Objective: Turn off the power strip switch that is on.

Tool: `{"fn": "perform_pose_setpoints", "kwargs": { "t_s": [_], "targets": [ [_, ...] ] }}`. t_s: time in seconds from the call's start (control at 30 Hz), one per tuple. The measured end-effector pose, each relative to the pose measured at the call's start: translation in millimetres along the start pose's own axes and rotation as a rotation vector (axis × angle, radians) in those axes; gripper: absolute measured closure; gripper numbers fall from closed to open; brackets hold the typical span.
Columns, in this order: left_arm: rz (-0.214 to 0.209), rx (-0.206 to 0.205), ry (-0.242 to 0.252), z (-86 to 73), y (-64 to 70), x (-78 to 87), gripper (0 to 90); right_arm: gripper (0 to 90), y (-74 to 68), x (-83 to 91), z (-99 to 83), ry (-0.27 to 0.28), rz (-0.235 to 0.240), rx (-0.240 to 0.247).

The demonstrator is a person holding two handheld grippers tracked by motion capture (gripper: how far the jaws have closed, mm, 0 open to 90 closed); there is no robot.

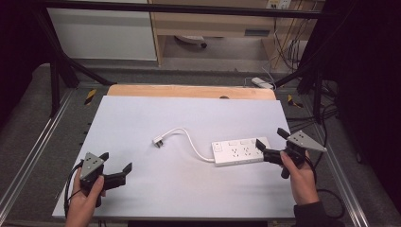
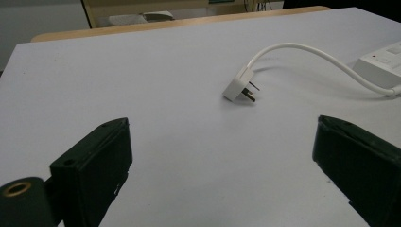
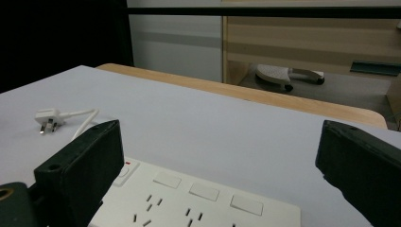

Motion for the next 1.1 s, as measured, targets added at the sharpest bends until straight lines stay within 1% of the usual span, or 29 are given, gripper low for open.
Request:
{"fn": "perform_pose_setpoints", "kwargs": {
  "t_s": [0.33, 0.57, 0.73, 0.9, 0.97, 1.03, 1.07, 1.1],
  "targets": [
    [-0.006, 0.002, 0.006, 0.5, 1.0, 0.8, 5.6, 2.2, 5.7, 19.9, -10.8, -0.003, -0.016, 0.003],
    [-0.007, 0.002, 0.006, 0.4, 1.3, 1.2, 5.6, 2.6, 7.9, 28.4, -22.0, -0.030, -0.015, 0.014],
    [-0.009, 0.001, 0.006, 0.4, 1.7, 1.1, 5.6, 2.6, 7.4, 32.0, -34.3, -0.055, -0.012, 0.013],
    [-0.010, -0.003, 0.006, 0.6, 2.1, 0.9, 5.6, 3.4, 1.9, 31.5, -54.3, -0.103, 0.016, -0.007],
    [-0.011, -0.005, 0.006, 0.7, 2.2, 0.8, 5.6, 3.7, -3.8, 30.9, -63.8, -0.131, 0.047, -0.020],
    [-0.013, -0.004, 0.006, 0.8, 2.8, 0.7, 5.6, 3.4, -10.1, 28.8, -74.7, -0.172, 0.070, -0.024],
    [-0.014, -0.005, 0.005, 0.7, 3.1, 0.6, 5.6, 2.9, -11.8, 27.0, -80.9, -0.207, 0.074, -0.023],
    [-0.014, -0.006, 0.004, 0.6, 3.5, 0.3, 5.6, 2.8, -11.9, 25.1, -86.8, -0.244, 0.068, -0.026]
  ]
}}
Point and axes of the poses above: each handheld gripper's, and its own axes: x roughly backward along the jaws, z roughly out of its top, y roughly to its right, the point moved 7 cm from there along -x, roughly forward along the jaws, and after that the axes turned 7 degrees about x, right-handed, at the moved point
